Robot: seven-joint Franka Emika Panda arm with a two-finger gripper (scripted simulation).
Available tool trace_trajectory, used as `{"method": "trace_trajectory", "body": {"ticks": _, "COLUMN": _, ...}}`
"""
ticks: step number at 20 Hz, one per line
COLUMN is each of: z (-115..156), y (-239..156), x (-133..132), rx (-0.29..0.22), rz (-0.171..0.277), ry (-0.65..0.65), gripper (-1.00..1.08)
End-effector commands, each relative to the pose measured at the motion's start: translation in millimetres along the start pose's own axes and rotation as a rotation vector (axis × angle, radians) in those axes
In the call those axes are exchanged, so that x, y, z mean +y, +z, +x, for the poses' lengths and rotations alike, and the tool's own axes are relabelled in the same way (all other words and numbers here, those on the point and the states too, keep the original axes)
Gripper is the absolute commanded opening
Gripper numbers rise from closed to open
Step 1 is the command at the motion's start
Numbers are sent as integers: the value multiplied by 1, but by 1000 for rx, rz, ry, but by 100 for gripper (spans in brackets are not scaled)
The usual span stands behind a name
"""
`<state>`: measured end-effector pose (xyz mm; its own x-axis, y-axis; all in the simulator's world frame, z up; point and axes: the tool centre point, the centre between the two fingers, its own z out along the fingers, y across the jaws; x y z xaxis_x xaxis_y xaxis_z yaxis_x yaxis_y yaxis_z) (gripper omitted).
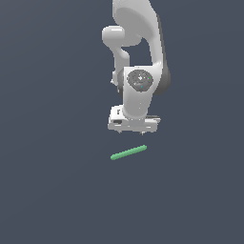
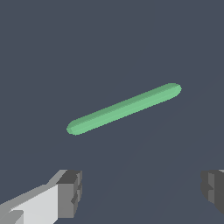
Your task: Pick up the object and move it to a goal position.
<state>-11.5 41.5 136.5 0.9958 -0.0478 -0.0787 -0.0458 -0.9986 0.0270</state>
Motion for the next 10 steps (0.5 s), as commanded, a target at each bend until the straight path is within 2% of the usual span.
{"method": "trace_trajectory", "body": {"ticks": 1, "z": 2, "y": 3, "x": 0, "rx": 2, "rz": 3, "ry": 48, "gripper": 100}}
{"method": "trace_trajectory", "body": {"ticks": 10, "z": 12, "y": 17, "x": -2, "rx": 11, "rz": 19, "ry": 290, "gripper": 100}}
